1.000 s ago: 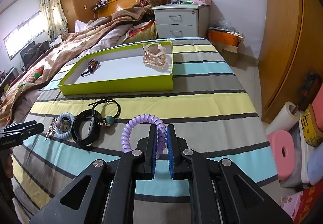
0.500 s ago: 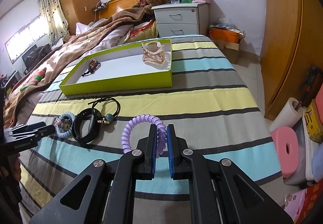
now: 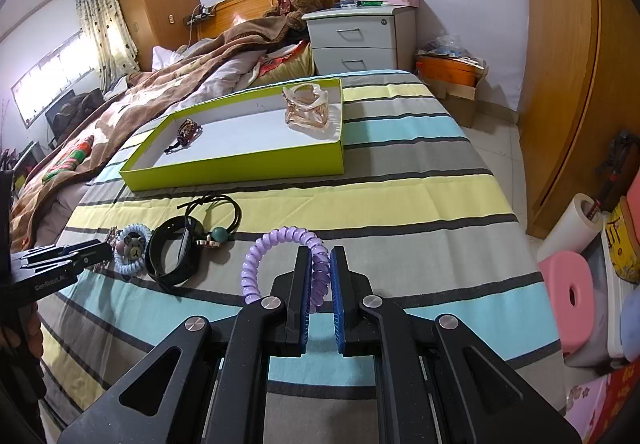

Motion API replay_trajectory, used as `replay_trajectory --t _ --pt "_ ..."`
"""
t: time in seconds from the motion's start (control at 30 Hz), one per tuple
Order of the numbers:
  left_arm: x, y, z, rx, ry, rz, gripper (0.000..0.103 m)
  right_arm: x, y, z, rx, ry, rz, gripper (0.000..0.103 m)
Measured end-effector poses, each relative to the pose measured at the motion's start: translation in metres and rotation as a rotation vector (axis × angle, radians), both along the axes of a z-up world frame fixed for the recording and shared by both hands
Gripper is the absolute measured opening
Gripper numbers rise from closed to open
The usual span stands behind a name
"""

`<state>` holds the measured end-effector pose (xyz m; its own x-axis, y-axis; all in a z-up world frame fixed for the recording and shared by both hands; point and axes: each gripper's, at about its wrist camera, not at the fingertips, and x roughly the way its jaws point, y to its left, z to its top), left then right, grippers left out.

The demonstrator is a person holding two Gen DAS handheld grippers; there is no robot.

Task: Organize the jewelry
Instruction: 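Grasp the gold rhinestone hair clip with the left tool while the right tool holds the purple tie, then lift the gold hair clip with the left tool while the right tool lifts the purple tie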

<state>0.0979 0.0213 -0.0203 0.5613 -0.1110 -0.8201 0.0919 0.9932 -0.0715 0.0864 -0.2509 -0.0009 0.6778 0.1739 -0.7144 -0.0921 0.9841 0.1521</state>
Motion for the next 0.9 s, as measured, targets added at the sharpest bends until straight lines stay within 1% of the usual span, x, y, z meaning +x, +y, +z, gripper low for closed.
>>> replay_trajectory --t 0.6,0.73,0.83,0.9 --pt "-0.005 0.006 0.009 -0.019 -0.021 0.012 0.024 -0.003 0.005 0.007 -0.007 -0.026 0.006 0.01" --pt "-0.006 0.008 0.006 -0.018 -0.012 0.017 0.024 -0.002 0.006 0.009 -0.005 -0.021 0.008 0.01" --pt "-0.006 0.009 0.001 -0.017 0.014 0.003 0.025 -0.002 0.006 0.009 -0.004 -0.021 0.008 0.01" --pt "-0.005 0.012 0.001 -0.044 0.013 0.019 0.025 -0.002 0.006 0.009 -0.005 -0.022 0.008 0.01"
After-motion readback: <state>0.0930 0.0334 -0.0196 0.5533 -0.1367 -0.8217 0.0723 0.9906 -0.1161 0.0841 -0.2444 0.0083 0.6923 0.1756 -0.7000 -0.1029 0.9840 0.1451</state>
